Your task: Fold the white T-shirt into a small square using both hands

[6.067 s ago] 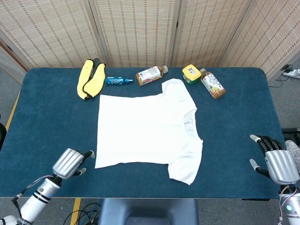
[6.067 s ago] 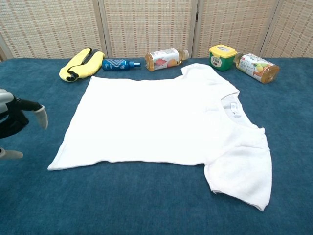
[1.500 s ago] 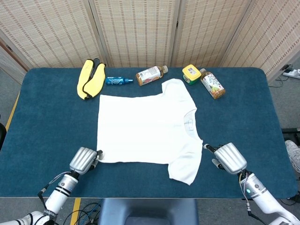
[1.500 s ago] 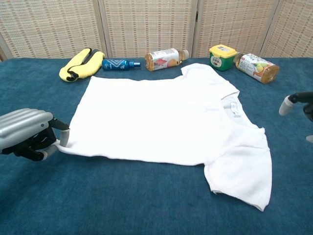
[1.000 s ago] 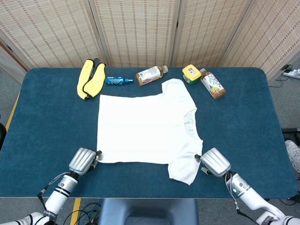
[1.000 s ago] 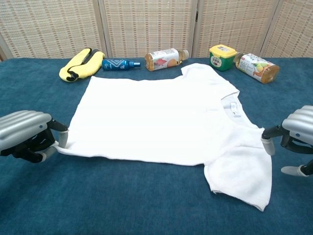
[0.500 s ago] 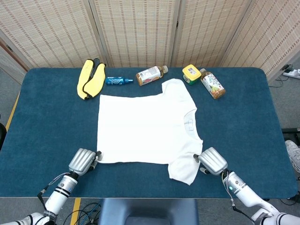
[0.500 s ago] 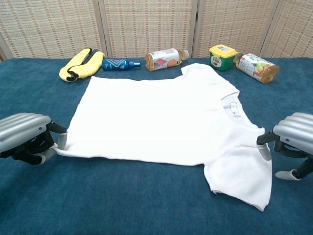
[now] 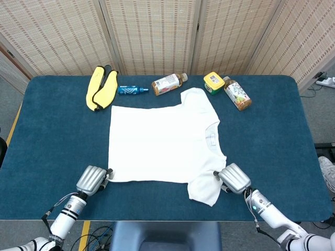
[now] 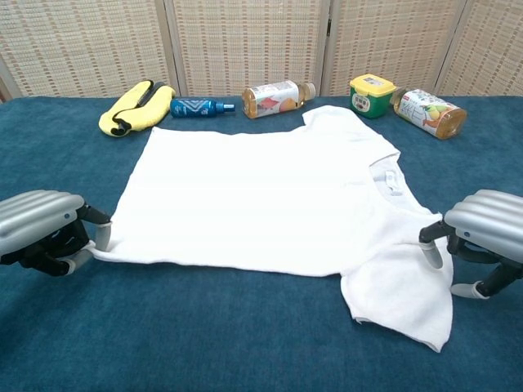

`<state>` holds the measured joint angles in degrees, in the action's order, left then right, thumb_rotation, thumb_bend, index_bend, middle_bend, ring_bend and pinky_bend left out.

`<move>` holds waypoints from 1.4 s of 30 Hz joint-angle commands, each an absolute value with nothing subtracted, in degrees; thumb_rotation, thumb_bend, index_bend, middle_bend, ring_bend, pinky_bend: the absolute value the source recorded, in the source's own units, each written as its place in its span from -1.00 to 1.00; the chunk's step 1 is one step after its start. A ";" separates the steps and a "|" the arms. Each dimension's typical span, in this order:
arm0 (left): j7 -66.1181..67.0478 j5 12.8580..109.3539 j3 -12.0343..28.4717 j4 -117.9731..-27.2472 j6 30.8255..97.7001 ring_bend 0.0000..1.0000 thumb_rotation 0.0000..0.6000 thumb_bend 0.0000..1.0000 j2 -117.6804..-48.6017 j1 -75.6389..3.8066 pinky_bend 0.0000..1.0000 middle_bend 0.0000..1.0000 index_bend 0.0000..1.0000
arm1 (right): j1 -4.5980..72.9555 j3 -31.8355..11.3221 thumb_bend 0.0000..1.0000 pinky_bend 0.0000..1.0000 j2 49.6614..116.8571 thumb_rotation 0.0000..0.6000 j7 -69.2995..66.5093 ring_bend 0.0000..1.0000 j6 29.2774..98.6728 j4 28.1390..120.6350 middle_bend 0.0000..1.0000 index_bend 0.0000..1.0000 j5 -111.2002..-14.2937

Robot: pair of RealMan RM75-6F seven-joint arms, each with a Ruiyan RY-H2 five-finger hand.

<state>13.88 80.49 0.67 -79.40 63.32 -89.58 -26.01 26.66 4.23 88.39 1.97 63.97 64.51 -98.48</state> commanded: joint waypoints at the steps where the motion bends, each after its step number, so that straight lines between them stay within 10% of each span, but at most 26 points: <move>1: 13.89 80.45 0.66 -79.46 63.33 0.72 1.00 0.15 -89.55 -25.97 0.94 0.87 0.13 | 26.96 4.14 -0.52 1.00 88.71 1.00 1.82 1.00 64.02 64.27 0.92 0.06 -98.37; 22: 11.28 80.88 0.80 -80.30 63.66 0.72 1.00 0.15 -88.39 -25.71 0.94 0.87 0.12 | 27.57 4.96 0.02 1.00 89.15 1.00 1.90 1.00 65.09 64.61 0.92 0.15 -97.94; 42: 0.85 86.61 -2.13 -86.61 70.50 0.72 1.00 0.15 -79.70 -21.56 0.94 0.87 0.14 | 23.23 7.39 0.09 1.00 79.36 1.00 4.42 1.00 75.64 78.22 0.94 0.25 -102.14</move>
